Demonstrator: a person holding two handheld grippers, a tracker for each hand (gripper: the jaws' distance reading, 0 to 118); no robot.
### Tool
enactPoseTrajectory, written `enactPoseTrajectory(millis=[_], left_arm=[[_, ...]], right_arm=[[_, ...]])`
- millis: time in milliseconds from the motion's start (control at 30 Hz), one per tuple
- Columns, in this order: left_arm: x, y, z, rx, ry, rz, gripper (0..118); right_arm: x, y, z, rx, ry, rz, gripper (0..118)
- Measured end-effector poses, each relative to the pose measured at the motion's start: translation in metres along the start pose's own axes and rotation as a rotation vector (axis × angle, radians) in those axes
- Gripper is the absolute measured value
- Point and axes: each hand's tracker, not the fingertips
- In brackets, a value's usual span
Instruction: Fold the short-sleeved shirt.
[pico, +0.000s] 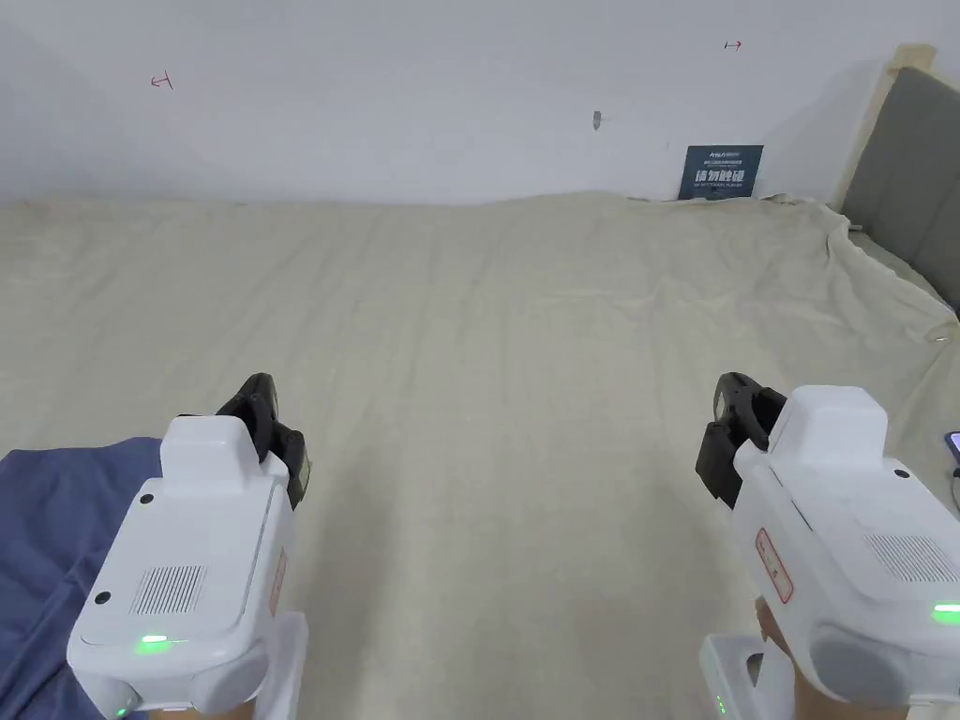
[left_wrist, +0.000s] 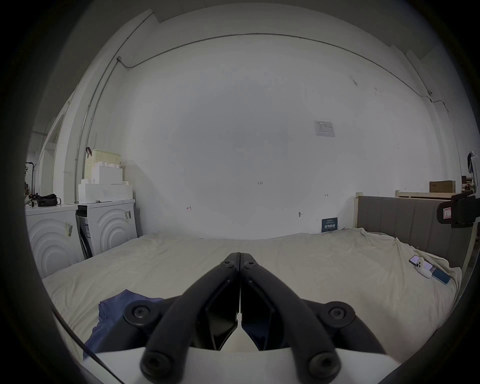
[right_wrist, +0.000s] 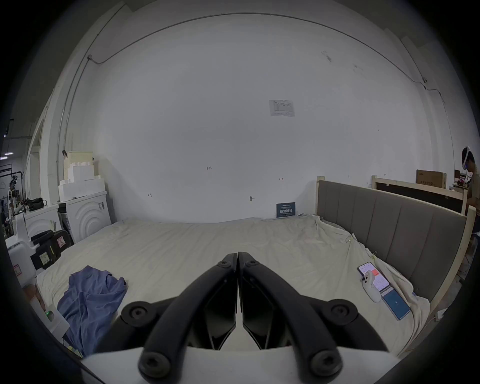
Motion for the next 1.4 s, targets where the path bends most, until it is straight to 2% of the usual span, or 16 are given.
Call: enactPoseTrajectory(millis=[133,1000,1200,1400], left_arm=[[-0.002,0.001,0.0,0.001,-0.008,0.019,1],[-0.005,-0.001,0.001,-0.002,0.0,0.02,1],[-0.023,0.0,0.006,-0.001,0.042,0.03,1],[-0.062,0.005,0.022,0.009,0.144,0.019,1]], right_arm=[[0.002,-0.001,-0.002,-0.001,0.005,-0.014,0],[0.004,-0.003,-0.006,0.007,0.015,0.022,0],[-0.01,-0.002,-0.015,0.015,0.042,0.04,0],[-0.045,-0.002,-0.035,0.022,0.143,0.05,0]])
